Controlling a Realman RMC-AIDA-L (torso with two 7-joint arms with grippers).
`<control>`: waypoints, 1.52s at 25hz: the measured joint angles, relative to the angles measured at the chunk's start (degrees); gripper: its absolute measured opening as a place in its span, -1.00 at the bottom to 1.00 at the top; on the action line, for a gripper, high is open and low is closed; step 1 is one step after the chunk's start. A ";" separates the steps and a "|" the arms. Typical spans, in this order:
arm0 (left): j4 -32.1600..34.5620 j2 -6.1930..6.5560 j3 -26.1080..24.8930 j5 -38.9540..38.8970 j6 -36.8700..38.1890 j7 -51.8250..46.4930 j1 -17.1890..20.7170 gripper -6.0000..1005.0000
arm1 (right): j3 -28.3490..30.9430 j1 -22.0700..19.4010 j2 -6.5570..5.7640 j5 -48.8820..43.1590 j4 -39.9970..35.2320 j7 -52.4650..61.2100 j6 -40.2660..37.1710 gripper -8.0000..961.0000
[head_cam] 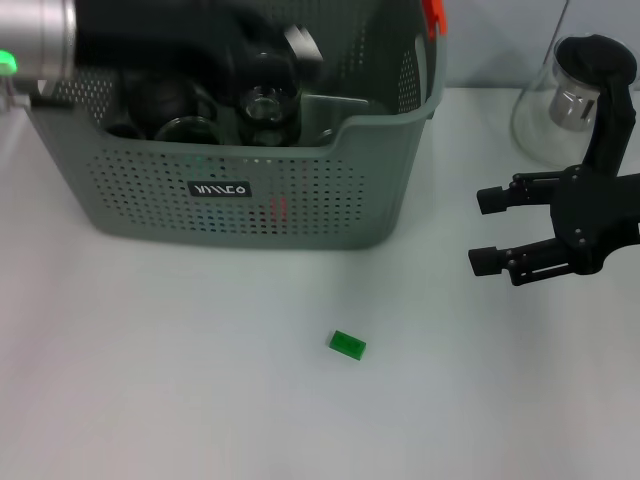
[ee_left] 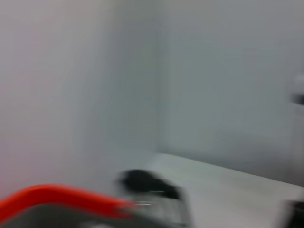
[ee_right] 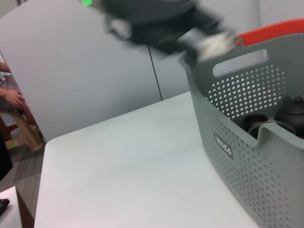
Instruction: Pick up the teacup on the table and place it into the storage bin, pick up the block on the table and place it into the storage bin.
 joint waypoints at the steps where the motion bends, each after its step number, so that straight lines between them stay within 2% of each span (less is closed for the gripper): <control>1: -2.17 1.06 -0.04 0.12 -3.98 -0.71 -0.35 -0.16 | -0.10 0.13 -0.01 -0.02 -0.01 -0.09 -0.16 0.90; 4: -8.90 3.82 0.22 0.42 -14.74 -1.30 -1.62 -0.16 | -0.33 0.45 -0.01 -0.07 0.08 -0.31 -0.41 0.90; 8: -21.17 8.16 0.32 0.73 -26.90 -0.82 -4.85 -0.16 | -1.04 0.61 -0.01 -0.10 0.05 -0.10 -0.61 0.90; 10: -25.06 9.27 0.31 1.13 -31.91 -1.69 -6.05 -0.16 | -1.50 0.62 0.09 -0.10 -0.04 0.04 -0.67 0.90; 14: -26.72 8.67 0.56 1.25 -38.32 -2.66 -6.08 -0.16 | -1.59 0.64 0.19 -0.10 0.00 0.04 -1.01 0.90; 18: -26.80 8.19 1.36 1.94 -39.85 -3.07 -5.89 -0.16 | -1.47 0.63 0.15 -0.10 -0.02 0.04 -1.16 0.90; 23: -24.57 8.11 1.69 1.92 -35.79 -4.36 -5.14 0.26 | -1.74 0.68 0.05 -0.09 0.05 0.04 -1.22 0.90; 24: -20.10 7.29 1.20 1.13 -29.51 -5.08 -3.42 0.31 | -1.76 0.68 0.03 -0.09 0.05 0.04 -1.24 0.90; 25: -18.98 7.06 1.11 0.89 -28.18 -5.14 -3.00 0.35 | -1.78 0.67 -0.05 -0.08 0.08 0.04 -1.31 0.90; 27: -11.71 5.39 0.98 -0.35 -20.77 -5.47 -0.58 0.44 | -1.79 0.62 -0.15 -0.09 0.13 0.04 -1.70 0.90; 28: -6.20 4.03 1.28 -1.13 -15.42 -5.55 1.28 0.49 | -1.79 0.57 -0.23 -0.08 0.12 0.04 -2.15 0.90; 29: -4.74 3.68 1.47 -1.25 -13.63 -5.54 1.78 0.54 | -1.79 0.53 -0.34 -0.09 0.10 0.04 -2.53 0.90; 32: 5.12 0.57 2.65 -1.72 -2.74 -4.87 5.44 0.67 | -1.87 0.58 -0.71 -0.30 0.20 0.06 -3.68 0.90; 35: 10.24 -2.23 3.51 -2.30 6.44 -1.24 8.85 0.80 | -1.99 1.33 -0.53 -2.43 0.11 1.13 -4.02 0.90; 36: 10.24 -2.23 3.51 -2.30 6.44 -1.24 8.85 0.84 | -2.05 1.95 -0.31 -3.54 -0.05 1.91 -4.10 0.90; 37: 11.10 -3.64 3.86 -2.54 12.60 3.67 11.15 0.89 | -2.14 2.49 -0.16 -4.56 -0.16 2.70 -4.13 0.90; 38: 10.92 -3.87 4.16 -2.59 13.74 5.20 12.11 0.89 | -2.31 3.18 -0.04 -5.58 -0.34 3.67 -4.18 0.90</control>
